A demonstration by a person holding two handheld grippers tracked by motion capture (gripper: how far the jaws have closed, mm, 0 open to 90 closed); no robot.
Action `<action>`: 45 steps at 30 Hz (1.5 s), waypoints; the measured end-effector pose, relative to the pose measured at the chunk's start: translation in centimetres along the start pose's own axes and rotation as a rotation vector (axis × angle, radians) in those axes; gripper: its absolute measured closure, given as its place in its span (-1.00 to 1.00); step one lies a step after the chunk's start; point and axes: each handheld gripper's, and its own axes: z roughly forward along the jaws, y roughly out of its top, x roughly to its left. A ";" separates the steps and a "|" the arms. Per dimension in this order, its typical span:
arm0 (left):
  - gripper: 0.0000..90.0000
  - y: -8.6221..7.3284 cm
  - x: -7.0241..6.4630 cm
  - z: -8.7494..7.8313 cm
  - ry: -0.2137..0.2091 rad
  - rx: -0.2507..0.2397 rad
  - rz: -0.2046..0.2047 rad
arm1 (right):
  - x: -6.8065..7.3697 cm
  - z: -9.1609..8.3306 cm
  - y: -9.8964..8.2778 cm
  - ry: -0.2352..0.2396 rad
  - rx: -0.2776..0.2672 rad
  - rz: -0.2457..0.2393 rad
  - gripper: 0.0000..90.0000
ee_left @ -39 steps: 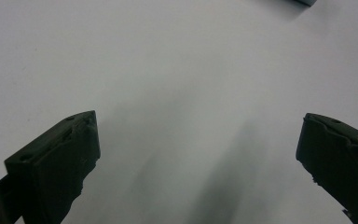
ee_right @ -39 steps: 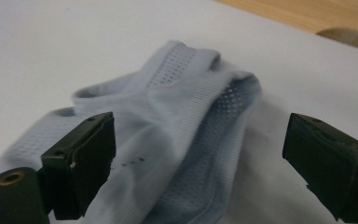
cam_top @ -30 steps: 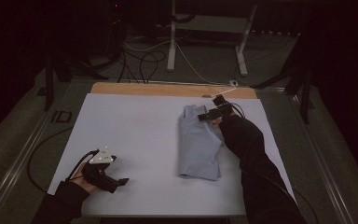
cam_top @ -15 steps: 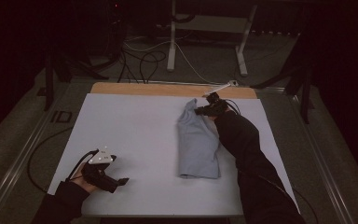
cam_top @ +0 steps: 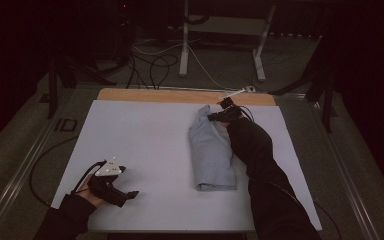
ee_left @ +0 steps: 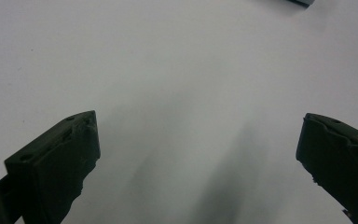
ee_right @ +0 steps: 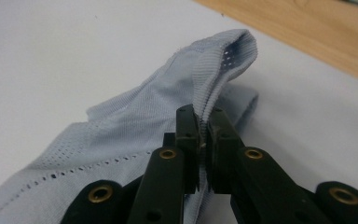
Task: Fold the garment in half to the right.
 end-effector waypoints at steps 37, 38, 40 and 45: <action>-0.99 0.2 -0.2 -0.3 0.006 -0.002 0.018 | 2.5 -1.4 0.7 0.011 -0.003 -0.053 -0.69; -0.99 0.2 -0.2 -0.3 0.003 -0.002 0.018 | 2.7 -1.5 0.8 0.011 -0.009 -0.060 -0.69; -0.99 0.2 -0.2 -0.4 0.002 0.000 0.025 | 3.1 -1.7 0.8 0.026 -0.015 -0.072 -0.69; -0.99 0.1 -0.2 -0.5 -0.001 -0.004 0.029 | 4.4 -2.3 0.6 0.050 -0.033 -0.100 -0.70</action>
